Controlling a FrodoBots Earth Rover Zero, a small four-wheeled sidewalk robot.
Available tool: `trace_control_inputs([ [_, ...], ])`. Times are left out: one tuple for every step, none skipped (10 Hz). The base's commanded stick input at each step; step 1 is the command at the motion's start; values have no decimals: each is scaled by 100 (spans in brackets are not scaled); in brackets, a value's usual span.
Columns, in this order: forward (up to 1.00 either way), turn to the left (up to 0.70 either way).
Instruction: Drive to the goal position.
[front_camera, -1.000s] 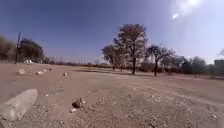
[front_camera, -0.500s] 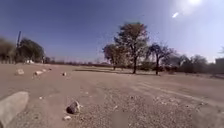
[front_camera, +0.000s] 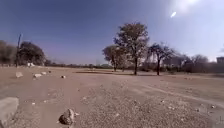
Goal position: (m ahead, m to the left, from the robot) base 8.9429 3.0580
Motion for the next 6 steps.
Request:
trace_control_inputs([
  [50, 0],
  [50, 0],
  [50, 0],
  [50, 0],
  [50, 0],
  [50, 0],
])
